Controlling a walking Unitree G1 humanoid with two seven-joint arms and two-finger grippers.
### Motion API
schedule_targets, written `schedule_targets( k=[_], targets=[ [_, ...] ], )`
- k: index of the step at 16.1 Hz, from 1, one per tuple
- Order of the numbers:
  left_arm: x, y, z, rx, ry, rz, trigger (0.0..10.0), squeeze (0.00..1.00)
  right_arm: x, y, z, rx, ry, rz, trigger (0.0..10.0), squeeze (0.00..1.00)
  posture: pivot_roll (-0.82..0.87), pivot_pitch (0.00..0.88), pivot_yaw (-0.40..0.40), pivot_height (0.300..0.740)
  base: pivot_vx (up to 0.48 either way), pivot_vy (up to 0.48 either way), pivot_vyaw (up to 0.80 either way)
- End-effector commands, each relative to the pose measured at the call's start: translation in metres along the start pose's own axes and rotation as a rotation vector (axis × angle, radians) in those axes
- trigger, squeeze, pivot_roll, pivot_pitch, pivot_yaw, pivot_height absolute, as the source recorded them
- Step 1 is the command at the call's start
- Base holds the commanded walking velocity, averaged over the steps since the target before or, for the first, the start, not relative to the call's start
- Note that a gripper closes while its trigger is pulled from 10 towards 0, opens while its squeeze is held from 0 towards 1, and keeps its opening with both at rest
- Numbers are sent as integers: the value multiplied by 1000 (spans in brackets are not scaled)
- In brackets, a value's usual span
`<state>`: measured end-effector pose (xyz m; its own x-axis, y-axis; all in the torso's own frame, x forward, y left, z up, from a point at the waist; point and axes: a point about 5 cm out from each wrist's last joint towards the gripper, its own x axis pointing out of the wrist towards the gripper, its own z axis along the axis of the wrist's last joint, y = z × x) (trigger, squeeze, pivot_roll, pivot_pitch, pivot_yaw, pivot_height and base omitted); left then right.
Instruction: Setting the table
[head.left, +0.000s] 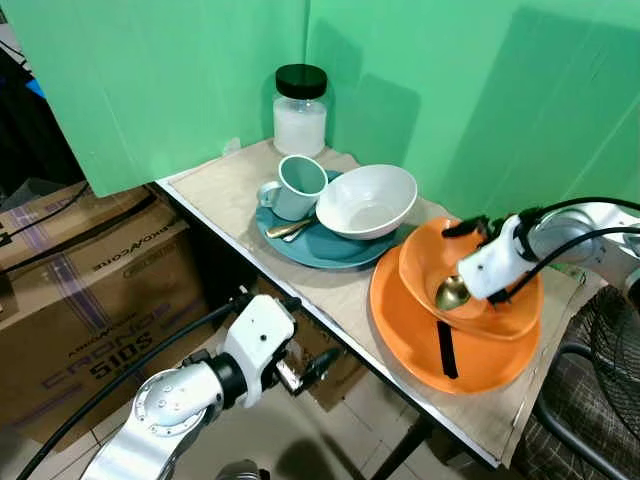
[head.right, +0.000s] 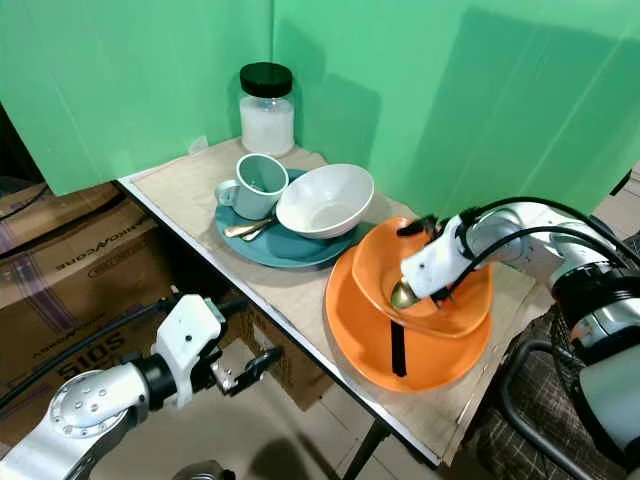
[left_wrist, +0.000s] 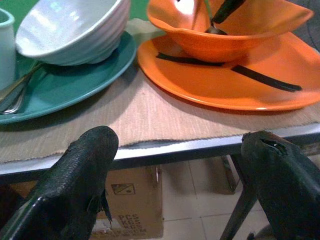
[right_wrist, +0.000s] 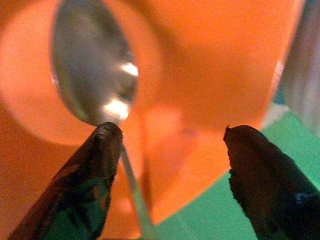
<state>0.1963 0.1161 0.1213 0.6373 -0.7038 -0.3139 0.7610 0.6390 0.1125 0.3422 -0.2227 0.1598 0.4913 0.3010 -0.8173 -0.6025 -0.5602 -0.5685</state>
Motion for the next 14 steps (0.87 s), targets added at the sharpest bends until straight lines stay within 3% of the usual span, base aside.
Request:
schedule_targets(
  k=[1, 3, 5, 6, 8, 11, 14],
  targets=[
    [0, -2, 4, 7, -7, -26, 10000, 0, 0, 1, -1, -34, -4, 28, 0, 0, 101, 0, -39, 740, 0, 0, 0],
    [-1, -2, 4, 11, -2, -32, 10000, 0, 0, 0, -2, -71, -2, 50, 0, 0, 101, 0, -41, 740, 0, 0, 0],
    [-1, -2, 4, 12, 5, -39, 10000, 0, 1, -1, -7, -87, 32, 78, 1451, 0, 100, 0, -41, 740, 0, 0, 0],
    [-1, -2, 4, 12, 5, -40, 10000, 0, 1, -1, -7, -91, 37, 80, 1451, 0, 99, 0, -41, 740, 0, 0, 0],
    [-1, -2, 5, 13, 7, -44, 10000, 0, 4, -9, -8, -120, 64, 85, 2706, 0, 99, 0, -40, 740, 0, 0, 0],
    [0, -3, 5, 14, 7, -46, 10000, 0, 7, -10, -7, -167, 79, 148, 3373, 0, 100, 0, -49, 740, 0, 0, 0],
    [0, -4, 4, 13, 11, -45, 10000, 0, 14, -12, -3, -215, 85, 198, 3216, 0, 103, 0, -57, 740, 0, 0, 0]
  ],
)
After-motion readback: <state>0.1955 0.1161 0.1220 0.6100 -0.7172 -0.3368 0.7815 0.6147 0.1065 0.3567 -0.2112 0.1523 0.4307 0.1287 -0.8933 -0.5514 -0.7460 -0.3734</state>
